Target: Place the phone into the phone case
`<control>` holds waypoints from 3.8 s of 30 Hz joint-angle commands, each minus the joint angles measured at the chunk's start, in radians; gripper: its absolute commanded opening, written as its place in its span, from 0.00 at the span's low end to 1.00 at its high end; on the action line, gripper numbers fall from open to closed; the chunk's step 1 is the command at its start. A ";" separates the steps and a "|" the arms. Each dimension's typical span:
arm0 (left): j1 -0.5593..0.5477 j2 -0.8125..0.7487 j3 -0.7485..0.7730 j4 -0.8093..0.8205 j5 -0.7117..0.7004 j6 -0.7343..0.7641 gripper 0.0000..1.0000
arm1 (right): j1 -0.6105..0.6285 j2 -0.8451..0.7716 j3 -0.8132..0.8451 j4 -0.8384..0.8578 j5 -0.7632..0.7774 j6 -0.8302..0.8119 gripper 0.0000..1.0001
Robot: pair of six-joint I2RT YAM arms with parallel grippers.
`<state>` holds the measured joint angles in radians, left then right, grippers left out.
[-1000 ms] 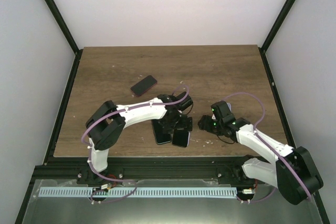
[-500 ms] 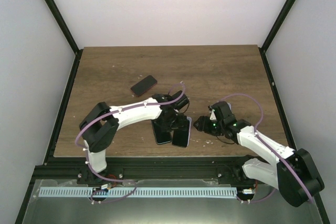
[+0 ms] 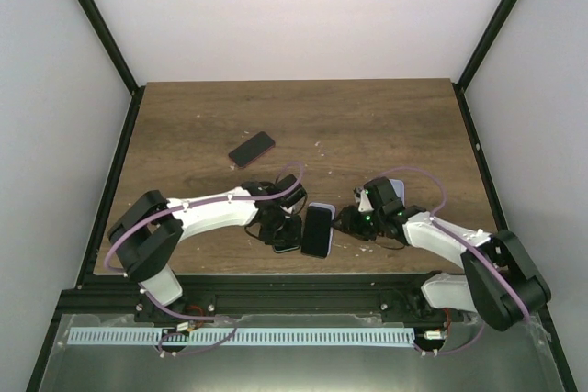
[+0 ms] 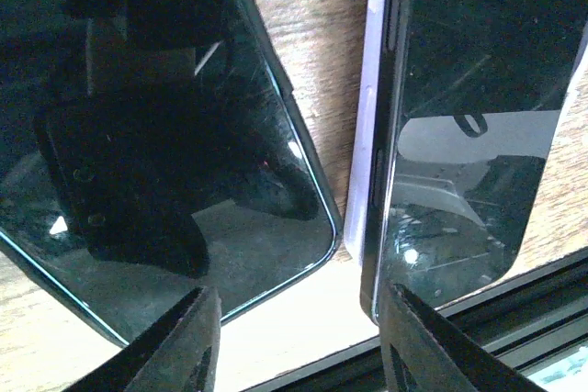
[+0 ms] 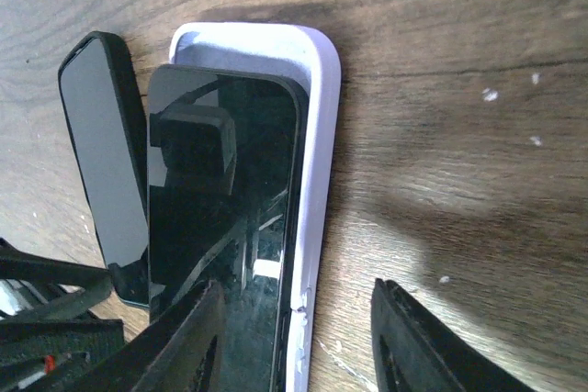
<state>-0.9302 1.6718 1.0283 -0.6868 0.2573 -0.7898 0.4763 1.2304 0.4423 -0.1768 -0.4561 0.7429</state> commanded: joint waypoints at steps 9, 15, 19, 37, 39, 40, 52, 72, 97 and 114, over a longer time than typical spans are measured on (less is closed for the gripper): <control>-0.028 0.010 0.004 0.078 0.070 0.012 0.36 | 0.008 0.071 -0.005 0.062 -0.047 0.003 0.36; -0.040 0.031 0.010 0.082 0.079 0.012 0.32 | 0.016 0.067 -0.022 0.082 -0.045 0.020 0.34; -0.042 0.038 0.002 0.093 0.089 0.009 0.31 | 0.025 0.074 -0.030 0.100 -0.050 0.028 0.33; -0.044 0.157 0.148 0.070 0.080 0.047 0.14 | 0.084 0.097 -0.046 0.143 -0.043 0.078 0.30; -0.043 0.166 0.158 0.068 0.074 0.047 0.12 | 0.090 0.095 -0.049 0.145 -0.038 0.085 0.29; -0.043 0.171 0.161 0.071 0.072 0.045 0.12 | 0.092 0.095 -0.049 0.147 -0.035 0.088 0.29; -0.016 0.175 0.203 0.067 0.006 0.005 0.10 | 0.118 0.067 -0.047 0.123 0.013 0.120 0.27; -0.073 -0.081 -0.059 0.142 0.135 0.035 0.18 | -0.019 0.159 0.262 -0.003 0.173 -0.134 0.28; -0.119 0.148 0.038 0.206 0.192 0.087 0.00 | -0.035 0.511 0.436 -0.046 0.176 -0.247 0.01; -0.114 0.193 0.122 0.163 0.088 0.104 0.00 | -0.034 0.460 0.290 0.018 0.126 -0.217 0.01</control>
<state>-1.0519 1.8469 1.1229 -0.5190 0.4202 -0.7013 0.4480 1.6825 0.7746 -0.0994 -0.3466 0.5171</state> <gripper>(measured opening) 0.017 0.012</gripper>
